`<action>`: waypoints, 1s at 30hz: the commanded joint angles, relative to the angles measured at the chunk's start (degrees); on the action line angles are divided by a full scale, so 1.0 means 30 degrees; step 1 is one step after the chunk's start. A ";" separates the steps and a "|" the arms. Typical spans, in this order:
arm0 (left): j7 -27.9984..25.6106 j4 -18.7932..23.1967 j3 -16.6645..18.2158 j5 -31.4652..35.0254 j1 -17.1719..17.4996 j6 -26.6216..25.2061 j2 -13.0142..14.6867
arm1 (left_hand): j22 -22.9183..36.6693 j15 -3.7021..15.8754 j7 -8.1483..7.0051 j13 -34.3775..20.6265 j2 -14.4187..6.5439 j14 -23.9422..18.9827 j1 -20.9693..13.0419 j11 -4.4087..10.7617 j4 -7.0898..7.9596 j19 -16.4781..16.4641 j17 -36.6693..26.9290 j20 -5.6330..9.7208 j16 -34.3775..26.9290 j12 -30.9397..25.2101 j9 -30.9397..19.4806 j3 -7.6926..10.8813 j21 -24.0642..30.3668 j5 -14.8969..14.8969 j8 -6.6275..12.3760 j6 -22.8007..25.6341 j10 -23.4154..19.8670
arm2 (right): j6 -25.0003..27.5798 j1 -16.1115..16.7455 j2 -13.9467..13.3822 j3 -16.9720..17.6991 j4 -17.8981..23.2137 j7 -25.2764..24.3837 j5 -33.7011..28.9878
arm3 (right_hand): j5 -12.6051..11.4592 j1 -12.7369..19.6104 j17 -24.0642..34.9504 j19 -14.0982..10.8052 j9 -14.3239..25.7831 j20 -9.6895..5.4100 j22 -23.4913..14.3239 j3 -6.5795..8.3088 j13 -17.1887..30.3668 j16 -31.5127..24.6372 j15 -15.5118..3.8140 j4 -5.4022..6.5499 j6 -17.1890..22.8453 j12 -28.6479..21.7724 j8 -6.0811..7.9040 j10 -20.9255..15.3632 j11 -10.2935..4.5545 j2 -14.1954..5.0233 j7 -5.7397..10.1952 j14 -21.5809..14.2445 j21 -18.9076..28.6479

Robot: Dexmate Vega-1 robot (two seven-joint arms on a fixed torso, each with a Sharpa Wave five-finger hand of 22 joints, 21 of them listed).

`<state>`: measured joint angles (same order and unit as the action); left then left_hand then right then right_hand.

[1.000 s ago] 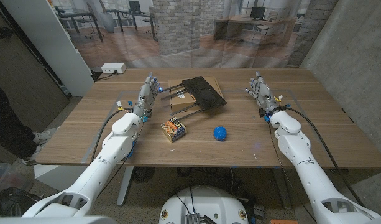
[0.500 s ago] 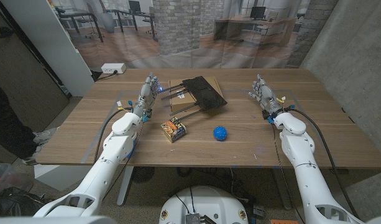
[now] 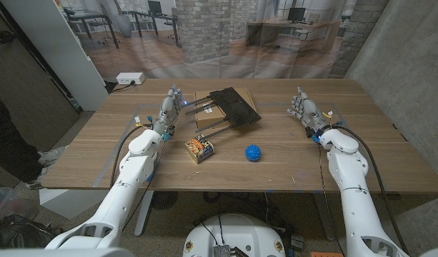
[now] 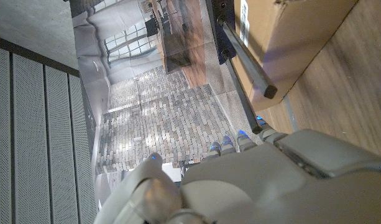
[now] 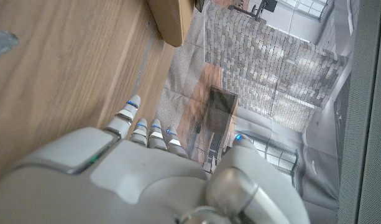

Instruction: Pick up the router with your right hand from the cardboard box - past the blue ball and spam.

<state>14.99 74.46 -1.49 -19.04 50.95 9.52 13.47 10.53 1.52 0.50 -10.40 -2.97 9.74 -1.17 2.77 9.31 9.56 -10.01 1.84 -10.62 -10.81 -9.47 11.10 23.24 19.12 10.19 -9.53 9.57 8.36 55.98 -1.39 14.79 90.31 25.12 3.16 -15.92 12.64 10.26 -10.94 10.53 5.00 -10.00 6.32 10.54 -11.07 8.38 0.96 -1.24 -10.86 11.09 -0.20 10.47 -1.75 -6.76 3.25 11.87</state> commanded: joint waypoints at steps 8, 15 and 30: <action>0.0656 -0.0291 0.0710 0.0773 -0.0227 -0.0163 -0.0601 | 0.0100 -0.0014 -0.0024 -0.0062 -0.0169 0.5374 -0.0038 0.0012 -0.0051 0.4572 -0.0040 0.0076 -0.0099 -0.0074 -0.0105 -0.0188 -0.0079 0.0189 0.0059 -0.3891 0.3564 | 0.2714 0.0168 0.0721 0.1323 0.0987 0.1276 0.1128 | -0.0043 0.0419 0.0034 -0.0366 0.0081 -0.0002 -0.0035 0.0099 0.0097 -0.0083 0.0080 -0.0285 0.0126 -0.0199 0.0116 -0.0133 0.0285 0.0012 -0.1689 -0.0256 0.0125; 0.0778 -0.0399 0.0867 0.0921 -0.0293 -0.0174 -0.0726 | 0.0101 -0.0014 -0.0019 -0.0061 -0.0179 0.5376 -0.0048 0.0001 -0.0055 0.4565 -0.0040 0.0076 -0.0101 -0.0066 -0.0105 -0.0220 -0.0101 0.0204 0.0057 -0.3896 0.3593 | 0.3500 0.0413 0.0425 0.1338 0.1649 0.1646 0.1097 | -0.0002 0.0559 0.0035 -0.0414 0.0087 0.0027 -0.0036 0.0130 0.0099 -0.0078 0.0092 -0.0390 0.0231 -0.0237 0.0149 -0.0255 0.0263 0.0005 -0.1685 -0.0315 0.0116; 0.1044 -0.0632 0.1123 0.1173 -0.0410 -0.0283 -0.0850 | 0.0103 -0.0029 -0.0010 -0.0060 -0.0209 0.5416 -0.0072 -0.0013 -0.0064 0.4579 -0.0039 0.0058 -0.0092 -0.0070 -0.0107 -0.0325 -0.0187 0.0250 0.0048 -0.3922 0.3610 | 0.6534 0.0610 -0.0133 0.1466 0.2918 0.2604 0.1605 | 0.0137 0.0899 0.0036 -0.0881 0.0100 0.0196 -0.0041 0.0190 0.0104 -0.0122 0.0248 -0.0661 0.0404 -0.0263 0.0167 -0.0455 0.0430 0.0001 -0.1717 -0.0678 0.0212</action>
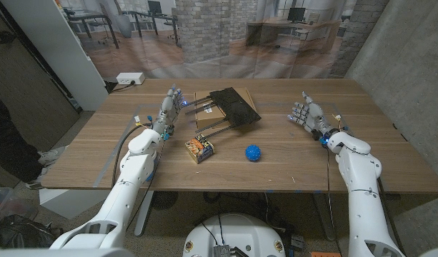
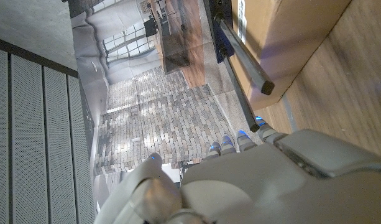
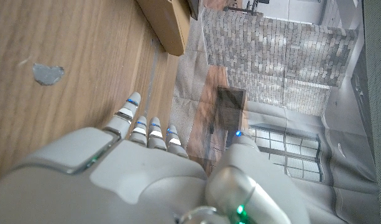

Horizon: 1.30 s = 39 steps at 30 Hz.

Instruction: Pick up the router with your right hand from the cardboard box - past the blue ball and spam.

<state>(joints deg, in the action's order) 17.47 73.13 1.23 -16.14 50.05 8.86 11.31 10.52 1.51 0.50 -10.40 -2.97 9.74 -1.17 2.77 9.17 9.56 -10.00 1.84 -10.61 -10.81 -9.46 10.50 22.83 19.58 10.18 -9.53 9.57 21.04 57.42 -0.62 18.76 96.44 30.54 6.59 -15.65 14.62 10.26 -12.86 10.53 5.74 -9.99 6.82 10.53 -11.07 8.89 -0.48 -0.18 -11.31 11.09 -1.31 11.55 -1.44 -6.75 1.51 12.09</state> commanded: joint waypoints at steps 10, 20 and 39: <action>0.0342 -0.0334 0.0370 0.0349 -0.0201 -0.0053 -0.0181 | 0.0108 -0.0045 -0.0007 -0.0057 -0.0229 0.5450 -0.0087 -0.0028 -0.0021 0.4574 -0.0043 0.0056 -0.0089 -0.0060 -0.0110 -0.0211 -0.0109 0.0134 0.0044 -0.3942 0.3663 | 0.3734 0.0074 -0.0615 0.0173 0.1087 0.1333 0.0919 | 0.0171 0.0676 0.0040 -0.0614 0.0111 -0.0056 -0.0043 0.0208 0.0109 -0.0160 0.0058 -0.0457 0.0088 -0.0118 0.0153 -0.0228 0.0181 -0.0291 -0.1722 -0.0418 0.0198; 0.0458 -0.0481 0.0440 0.0475 -0.0347 -0.0040 -0.0224 | 0.0111 -0.0038 -0.0021 -0.0057 -0.0250 0.5464 -0.0101 -0.0052 -0.0025 0.4558 -0.0043 0.0055 -0.0093 -0.0064 -0.0111 -0.0292 -0.0165 0.0167 0.0044 -0.3956 0.3679 | 0.5081 -0.0072 -0.0708 0.0499 0.1150 0.1981 0.1843 | 0.0393 0.1150 0.0037 -0.1248 0.0128 -0.0016 -0.0046 0.0364 0.0115 -0.0196 0.0150 -0.0799 0.0304 -0.0205 0.0186 -0.0614 0.0279 -0.0401 -0.1733 -0.0867 0.0317; 0.0704 -0.0715 0.0634 0.0546 -0.0474 -0.0087 -0.0296 | 0.0114 -0.0094 0.0000 -0.0057 -0.0259 0.5588 -0.0142 -0.0089 -0.0048 0.4609 -0.0042 0.0026 -0.0063 -0.0038 -0.0113 -0.0428 -0.0286 0.0220 0.0028 -0.4030 0.3800 | 0.7710 -0.0329 -0.1027 0.0622 0.1326 0.2868 0.3352 | 0.0604 0.1448 0.0041 -0.1441 0.0147 -0.0051 -0.0054 0.0442 0.0128 -0.0150 0.0201 -0.1039 0.0521 -0.0215 0.0204 -0.0798 0.0319 -0.0450 -0.1751 -0.1084 0.0282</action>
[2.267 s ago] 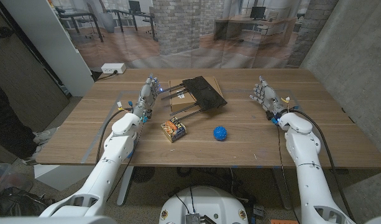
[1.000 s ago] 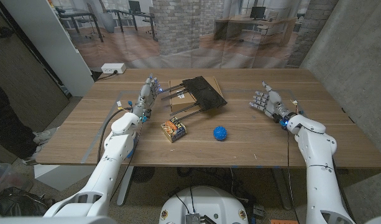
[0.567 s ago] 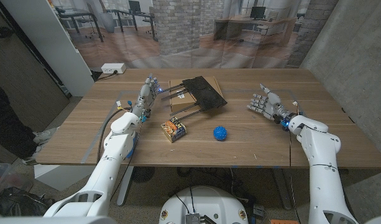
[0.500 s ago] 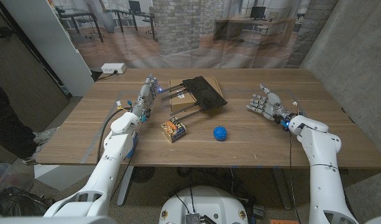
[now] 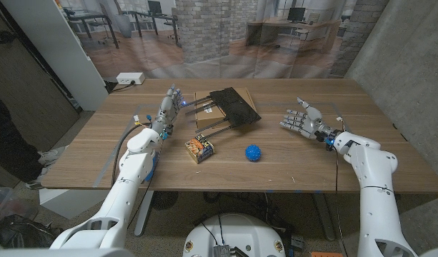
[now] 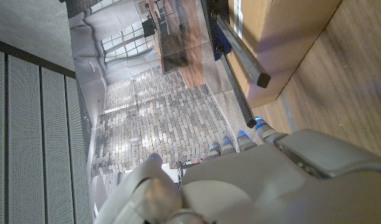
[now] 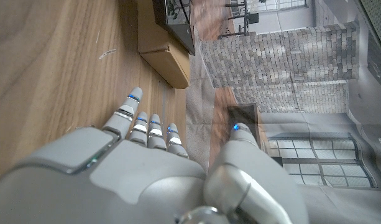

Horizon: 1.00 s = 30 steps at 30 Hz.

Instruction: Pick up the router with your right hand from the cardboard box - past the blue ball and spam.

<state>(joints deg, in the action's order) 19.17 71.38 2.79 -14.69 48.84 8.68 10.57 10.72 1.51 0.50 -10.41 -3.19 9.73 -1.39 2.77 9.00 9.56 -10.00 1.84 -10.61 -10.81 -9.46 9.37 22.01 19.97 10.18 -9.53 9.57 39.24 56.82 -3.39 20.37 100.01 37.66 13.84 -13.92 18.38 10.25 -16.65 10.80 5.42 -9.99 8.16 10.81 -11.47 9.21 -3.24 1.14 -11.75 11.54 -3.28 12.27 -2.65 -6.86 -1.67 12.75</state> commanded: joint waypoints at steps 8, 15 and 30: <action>0.0288 -0.0478 0.0164 0.0106 -0.0246 0.0130 -0.0096 | 0.0050 -0.0090 0.0004 -0.0056 -0.0183 0.5603 -0.0083 -0.0112 -0.0002 0.4616 -0.0044 0.0007 -0.0069 -0.0034 -0.0114 -0.0114 -0.0062 0.0114 0.0028 -0.4054 0.3840 | 0.2757 -0.0162 -0.0139 0.0119 0.0187 0.0624 0.1519 | 0.0097 0.0317 0.0045 -0.0202 0.0058 0.0071 -0.0056 0.0042 0.0039 0.0018 0.0075 -0.0204 0.0077 -0.0041 0.0029 -0.0121 0.0081 -0.0095 -0.1717 -0.0027 0.0034; 0.0390 -0.0725 0.0253 0.0089 -0.0359 0.0300 -0.0166 | 0.0052 -0.0088 0.0000 -0.0056 -0.0187 0.5612 -0.0094 -0.0128 -0.0007 0.4610 -0.0044 0.0002 -0.0072 -0.0035 -0.0114 -0.0154 -0.0089 0.0129 0.0027 -0.4071 0.3860 | 0.3939 -0.0376 -0.0658 -0.0108 0.0204 0.0863 0.1765 | 0.0154 0.0438 0.0047 -0.0235 0.0061 0.0097 -0.0055 0.0099 0.0041 0.0043 0.0111 -0.0282 0.0074 -0.0016 0.0010 -0.0096 0.0083 -0.0157 -0.1715 -0.0035 0.0016; 0.0515 -0.1088 0.0429 0.0131 -0.0490 0.0494 -0.0217 | 0.0056 -0.0112 0.0002 -0.0055 -0.0198 0.5632 -0.0115 -0.0153 -0.0016 0.4601 -0.0044 -0.0009 -0.0080 -0.0049 -0.0115 -0.0250 -0.0157 0.0168 0.0035 -0.4083 0.3871 | 0.5779 -0.1167 -0.2062 -0.0914 -0.0451 0.1787 0.1826 | 0.0362 0.0627 0.0045 -0.0748 0.0070 0.0160 -0.0059 0.0073 0.0053 0.0051 0.0288 -0.0504 0.0094 -0.0004 -0.0035 -0.0159 0.0089 -0.0030 -0.1761 -0.0258 0.0112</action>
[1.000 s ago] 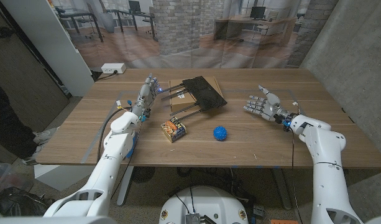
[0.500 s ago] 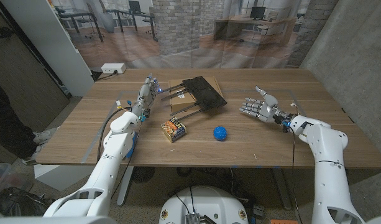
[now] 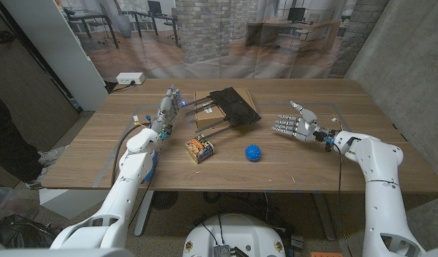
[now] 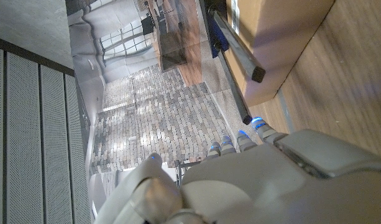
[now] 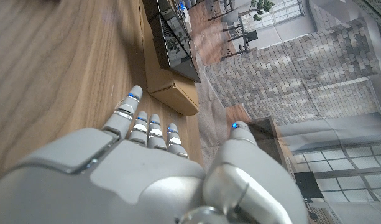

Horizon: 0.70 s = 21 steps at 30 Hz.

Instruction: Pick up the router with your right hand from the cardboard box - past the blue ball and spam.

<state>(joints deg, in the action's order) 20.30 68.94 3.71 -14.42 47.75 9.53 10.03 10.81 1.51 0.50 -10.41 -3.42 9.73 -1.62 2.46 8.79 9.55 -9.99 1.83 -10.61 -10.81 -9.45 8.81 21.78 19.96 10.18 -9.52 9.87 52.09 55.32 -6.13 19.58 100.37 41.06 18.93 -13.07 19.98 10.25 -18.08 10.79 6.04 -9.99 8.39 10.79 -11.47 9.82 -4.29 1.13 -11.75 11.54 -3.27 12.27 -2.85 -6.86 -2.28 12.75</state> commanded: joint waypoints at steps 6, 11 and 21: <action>0.0164 -0.0366 0.0184 0.0069 -0.0174 0.0248 -0.0043 | 0.0030 -0.0093 -0.0002 -0.0054 -0.0128 0.5636 -0.0047 -0.0032 0.0052 0.4596 -0.0045 -0.0004 -0.0083 -0.0050 -0.0116 -0.0098 -0.0105 0.0182 0.0035 -0.4096 0.3780 | 0.2290 -0.1051 -0.1708 -0.1071 -0.0869 0.1166 0.0181 | 0.0165 0.0158 0.0045 -0.0630 0.0085 -0.0027 -0.0064 -0.0045 0.0066 -0.0004 0.0100 -0.0256 0.0210 -0.0060 -0.0021 -0.0341 0.0081 0.0126 -0.1759 -0.0347 0.0189; 0.0207 -0.0494 0.0226 0.0091 -0.0245 0.0286 -0.0049 | 0.0031 -0.0095 0.0000 -0.0054 -0.0135 0.5637 -0.0053 -0.0053 0.0051 0.4577 -0.0044 -0.0002 -0.0087 -0.0059 -0.0116 -0.0131 -0.0122 0.0195 0.0040 -0.4094 0.3769 | 0.2927 -0.1404 -0.2151 -0.1471 -0.1201 0.1633 0.0232 | 0.0231 0.0256 0.0049 -0.0928 0.0103 -0.0006 -0.0074 -0.0037 0.0078 -0.0052 0.0115 -0.0346 0.0412 -0.0134 0.0022 -0.0572 0.0078 0.0111 -0.1753 -0.0657 0.0237; 0.0356 -0.0871 0.0322 0.0125 -0.0478 0.0404 -0.0074 | 0.0034 -0.0106 0.0009 -0.0054 -0.0152 0.5648 -0.0065 -0.0035 0.0049 0.4589 -0.0044 -0.0014 -0.0090 -0.0054 -0.0116 -0.0191 -0.0174 0.0221 0.0038 -0.4116 0.3804 | 0.4157 -0.2280 -0.2917 -0.2278 -0.2142 0.2542 0.0332 | 0.0258 0.0415 0.0053 -0.1188 0.0114 -0.0048 -0.0078 0.0012 0.0087 -0.0048 0.0133 -0.0452 0.0562 -0.0180 0.0037 -0.0743 0.0078 0.0050 -0.1747 -0.0838 0.0272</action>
<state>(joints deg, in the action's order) 20.94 67.36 4.39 -14.20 46.92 10.36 9.93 10.80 1.51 0.50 -10.41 -3.42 9.73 -1.62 2.46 8.75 9.56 -9.99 1.84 -10.61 -10.81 -9.45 8.51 21.39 20.46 10.18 -9.53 9.87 60.90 51.16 -12.28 15.27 96.73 46.22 19.66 -12.49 20.40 10.25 -21.06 10.78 5.72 -9.99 8.40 10.78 -11.46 10.03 -5.22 2.47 -11.75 11.53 -5.05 12.36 -2.57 -6.76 -4.54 13.19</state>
